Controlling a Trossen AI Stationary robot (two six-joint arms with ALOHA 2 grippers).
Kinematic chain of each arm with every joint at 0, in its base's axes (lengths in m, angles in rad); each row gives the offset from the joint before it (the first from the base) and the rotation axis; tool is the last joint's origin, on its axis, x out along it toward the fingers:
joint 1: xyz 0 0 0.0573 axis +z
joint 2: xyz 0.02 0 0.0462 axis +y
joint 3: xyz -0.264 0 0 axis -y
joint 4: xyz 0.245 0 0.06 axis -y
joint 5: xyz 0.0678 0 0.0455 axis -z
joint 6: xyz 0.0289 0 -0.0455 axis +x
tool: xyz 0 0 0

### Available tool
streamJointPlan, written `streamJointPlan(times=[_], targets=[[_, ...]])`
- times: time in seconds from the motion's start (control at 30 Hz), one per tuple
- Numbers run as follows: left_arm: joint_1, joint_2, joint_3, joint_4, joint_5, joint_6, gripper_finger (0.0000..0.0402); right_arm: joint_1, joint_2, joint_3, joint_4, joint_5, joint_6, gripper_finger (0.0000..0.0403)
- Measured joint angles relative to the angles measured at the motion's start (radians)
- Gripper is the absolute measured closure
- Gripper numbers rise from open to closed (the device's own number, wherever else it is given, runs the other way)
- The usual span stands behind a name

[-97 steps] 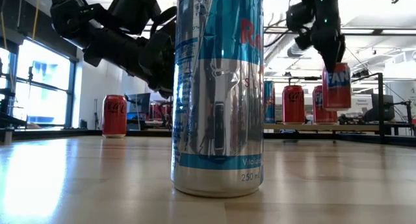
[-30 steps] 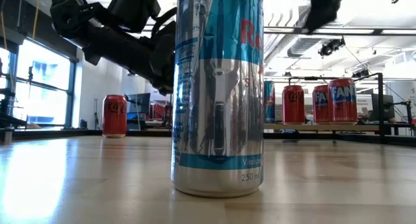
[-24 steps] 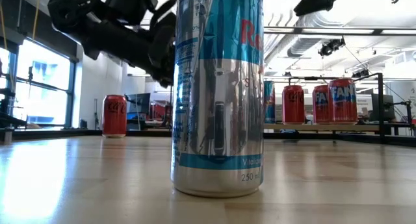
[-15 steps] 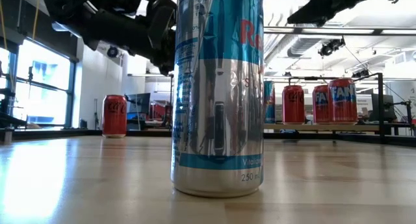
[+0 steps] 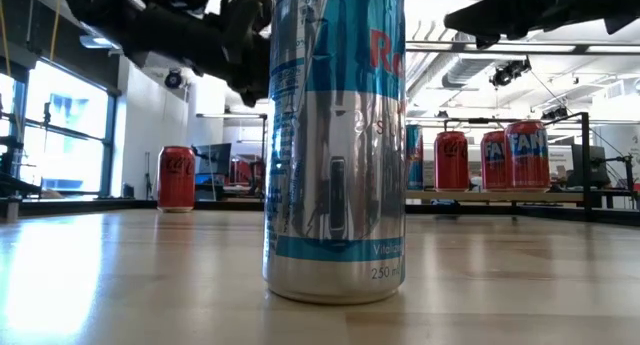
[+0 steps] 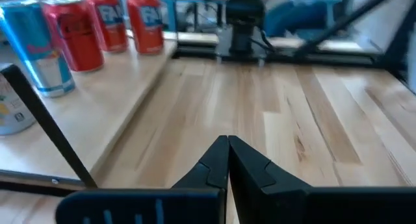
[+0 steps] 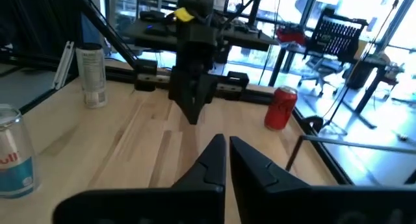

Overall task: Place canned beverage on shelf
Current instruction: Put the red soda can on the shelf and align it with the other red soda can

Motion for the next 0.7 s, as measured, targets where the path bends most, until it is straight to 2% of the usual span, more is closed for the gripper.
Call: streamJointPlan(times=[0.2, 0.33, 0.5, 0.7], targets=[[-0.057, -0.088, 0.058, -0.213, 0.132, 0.008, 0.0401, 0.143, 0.057, -0.024, 0.055, 0.151, -0.007, 0.0401], [-0.152, -0.074, 0.094, -0.235, 0.129, 0.01, 0.0394, 0.206, 0.105, -0.024, 0.084, 0.233, -0.003, 0.0402], [-0.244, -0.057, 0.124, -0.289, 0.111, 0.0, 0.0347, 0.259, 0.17, -0.025, 0.121, 0.242, 0.035, 0.0402], [-0.296, -0.057, 0.124, -0.324, 0.025, -0.062, 0.0278, 0.317, 0.262, -0.025, 0.159, 0.233, 0.038, 0.0402]])
